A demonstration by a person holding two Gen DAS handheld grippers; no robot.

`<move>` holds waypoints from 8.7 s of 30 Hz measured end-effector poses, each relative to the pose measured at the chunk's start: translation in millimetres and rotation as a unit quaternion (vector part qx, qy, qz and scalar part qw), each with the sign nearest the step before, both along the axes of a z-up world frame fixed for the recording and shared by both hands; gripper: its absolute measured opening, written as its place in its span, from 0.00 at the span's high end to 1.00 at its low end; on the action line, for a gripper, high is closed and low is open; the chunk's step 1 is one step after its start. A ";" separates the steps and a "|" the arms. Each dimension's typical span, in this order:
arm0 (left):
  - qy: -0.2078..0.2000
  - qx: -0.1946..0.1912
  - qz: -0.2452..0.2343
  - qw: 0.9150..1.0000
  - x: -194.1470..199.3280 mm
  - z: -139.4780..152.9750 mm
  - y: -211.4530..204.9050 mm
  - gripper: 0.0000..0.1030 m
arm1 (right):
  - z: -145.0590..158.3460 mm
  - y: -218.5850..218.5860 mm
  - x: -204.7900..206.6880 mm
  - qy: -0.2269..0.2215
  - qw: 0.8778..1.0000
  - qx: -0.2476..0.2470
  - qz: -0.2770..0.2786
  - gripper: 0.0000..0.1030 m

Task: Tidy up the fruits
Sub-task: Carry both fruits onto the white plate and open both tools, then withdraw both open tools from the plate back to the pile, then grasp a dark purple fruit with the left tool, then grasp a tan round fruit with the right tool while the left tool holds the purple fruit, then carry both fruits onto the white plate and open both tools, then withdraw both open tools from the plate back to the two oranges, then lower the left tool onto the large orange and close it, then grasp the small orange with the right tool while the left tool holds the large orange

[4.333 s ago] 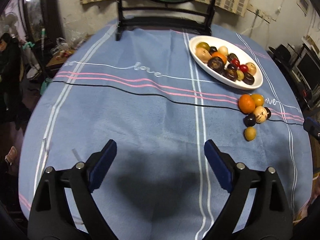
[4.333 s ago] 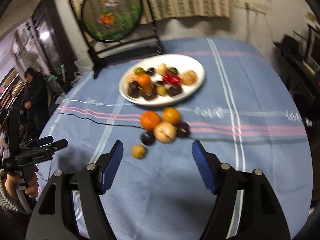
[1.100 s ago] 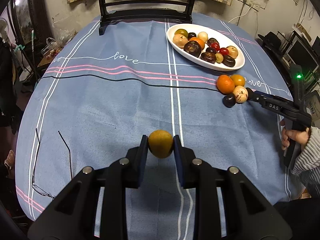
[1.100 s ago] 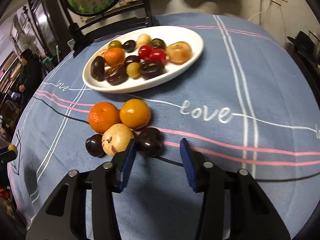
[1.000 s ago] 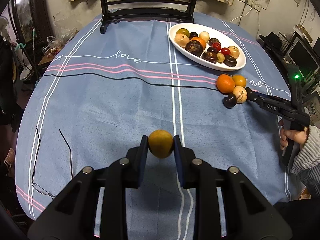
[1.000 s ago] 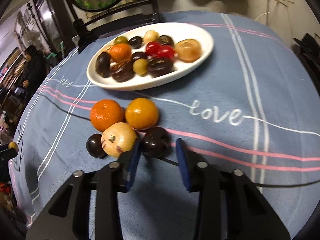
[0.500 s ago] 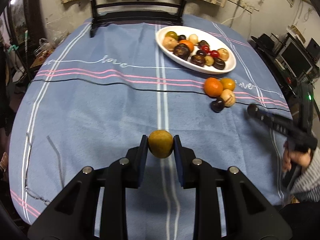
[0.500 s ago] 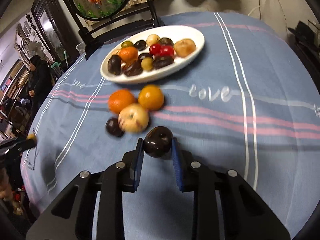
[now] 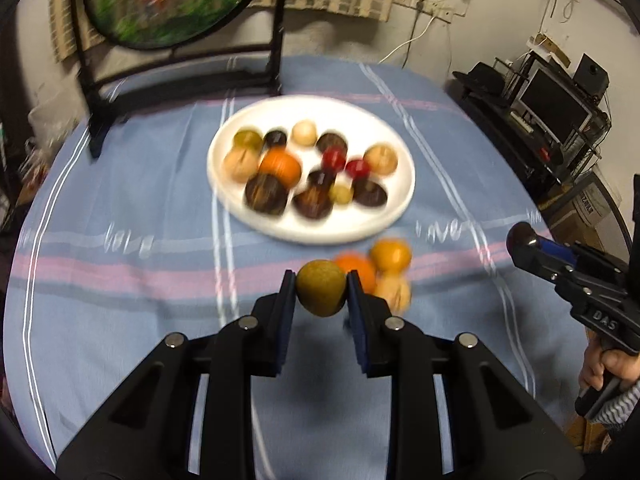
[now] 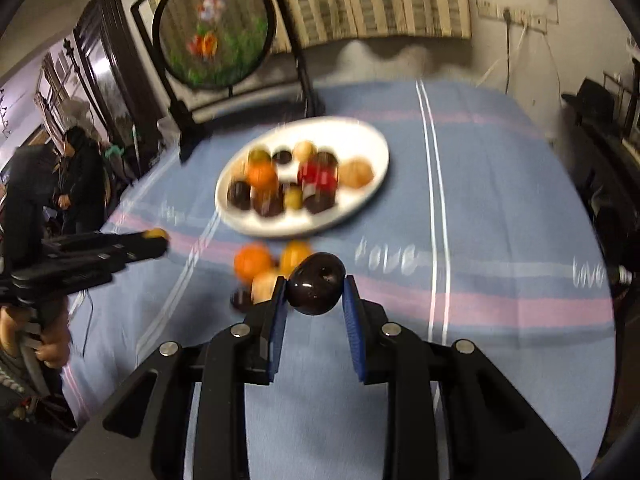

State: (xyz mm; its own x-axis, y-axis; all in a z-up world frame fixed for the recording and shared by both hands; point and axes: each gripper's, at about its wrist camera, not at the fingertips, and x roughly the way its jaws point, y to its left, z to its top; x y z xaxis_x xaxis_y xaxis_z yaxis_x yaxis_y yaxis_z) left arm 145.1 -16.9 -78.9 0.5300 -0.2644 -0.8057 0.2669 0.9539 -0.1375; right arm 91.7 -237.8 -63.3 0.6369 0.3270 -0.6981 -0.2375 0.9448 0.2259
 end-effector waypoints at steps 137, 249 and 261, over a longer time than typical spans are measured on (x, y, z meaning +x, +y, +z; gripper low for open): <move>0.063 0.037 0.077 0.994 -10.9 -62.1 33.9 0.71 | -84.7 74.2 30.2 0.110 0.992 -0.013 0.060 0.59; 0.081 0.021 0.060 0.995 13.0 -79.1 12.2 0.58 | -84.0 58.3 64.7 0.092 0.994 -0.030 0.044 0.38; 0.074 0.036 0.101 0.991 2.3 -68.9 32.1 0.58 | -98.2 64.8 73.2 0.110 0.992 -0.032 0.059 0.63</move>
